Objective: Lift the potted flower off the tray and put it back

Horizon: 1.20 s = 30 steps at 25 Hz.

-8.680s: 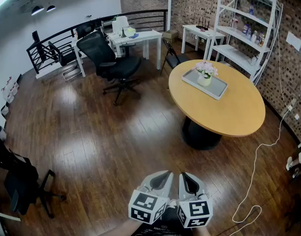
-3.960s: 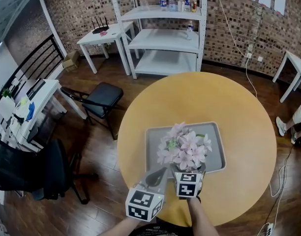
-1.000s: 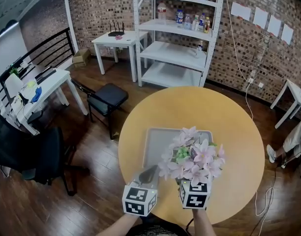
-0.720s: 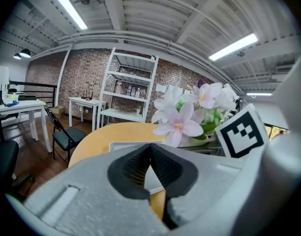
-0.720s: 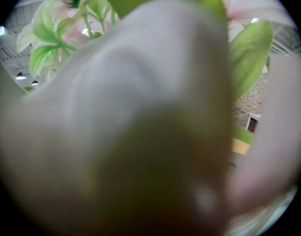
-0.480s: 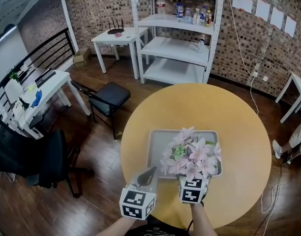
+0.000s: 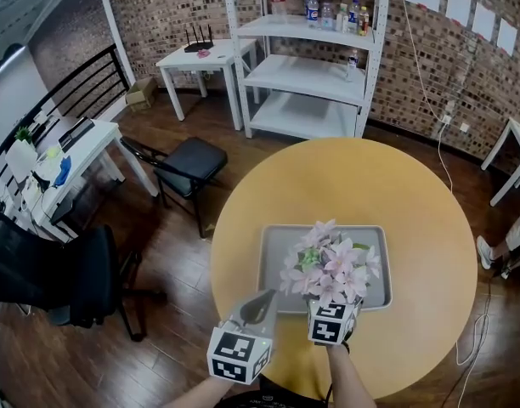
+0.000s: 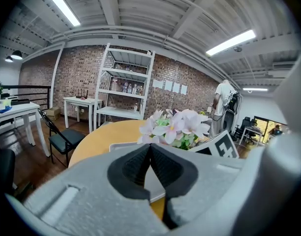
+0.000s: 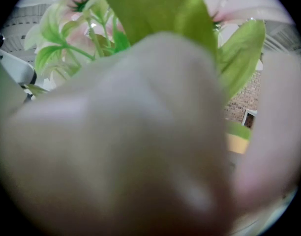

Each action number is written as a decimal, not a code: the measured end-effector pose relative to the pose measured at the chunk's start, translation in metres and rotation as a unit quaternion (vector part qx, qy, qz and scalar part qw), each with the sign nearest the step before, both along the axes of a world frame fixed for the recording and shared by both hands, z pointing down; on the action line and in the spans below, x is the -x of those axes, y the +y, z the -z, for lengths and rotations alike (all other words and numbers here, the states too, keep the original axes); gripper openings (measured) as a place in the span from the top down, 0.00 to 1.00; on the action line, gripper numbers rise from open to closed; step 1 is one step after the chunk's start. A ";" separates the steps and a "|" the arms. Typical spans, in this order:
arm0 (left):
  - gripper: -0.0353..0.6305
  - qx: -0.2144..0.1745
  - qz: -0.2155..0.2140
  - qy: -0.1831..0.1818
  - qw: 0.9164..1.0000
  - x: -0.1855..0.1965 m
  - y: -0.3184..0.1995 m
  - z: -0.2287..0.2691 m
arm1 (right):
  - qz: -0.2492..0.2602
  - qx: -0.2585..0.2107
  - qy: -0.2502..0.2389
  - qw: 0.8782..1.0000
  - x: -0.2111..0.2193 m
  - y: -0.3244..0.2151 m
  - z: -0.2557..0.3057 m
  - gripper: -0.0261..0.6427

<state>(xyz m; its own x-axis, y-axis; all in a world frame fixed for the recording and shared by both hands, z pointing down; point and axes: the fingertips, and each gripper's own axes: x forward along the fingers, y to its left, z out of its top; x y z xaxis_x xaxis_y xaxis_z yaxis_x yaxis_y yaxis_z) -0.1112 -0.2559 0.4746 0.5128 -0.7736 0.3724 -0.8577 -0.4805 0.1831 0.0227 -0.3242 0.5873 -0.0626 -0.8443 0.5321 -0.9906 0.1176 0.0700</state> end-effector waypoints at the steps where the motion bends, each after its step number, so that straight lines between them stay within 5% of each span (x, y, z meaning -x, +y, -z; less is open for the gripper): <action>1: 0.94 0.002 -0.002 -0.001 1.000 -0.001 0.000 -0.001 | 0.000 0.002 0.003 1.000 0.000 -0.001 -0.003 0.16; 30: 0.94 -0.002 0.012 -0.003 1.000 0.007 0.009 -0.005 | 0.026 0.061 0.021 0.998 0.003 0.012 -0.036 0.16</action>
<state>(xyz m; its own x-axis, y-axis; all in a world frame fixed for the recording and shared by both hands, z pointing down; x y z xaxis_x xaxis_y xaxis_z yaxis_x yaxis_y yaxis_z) -0.1179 -0.2465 0.4795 0.4922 -0.7867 0.3725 -0.8698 -0.4612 0.1754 0.0193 -0.3120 0.6236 -0.0796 -0.7688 0.6345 -0.9796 0.1781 0.0928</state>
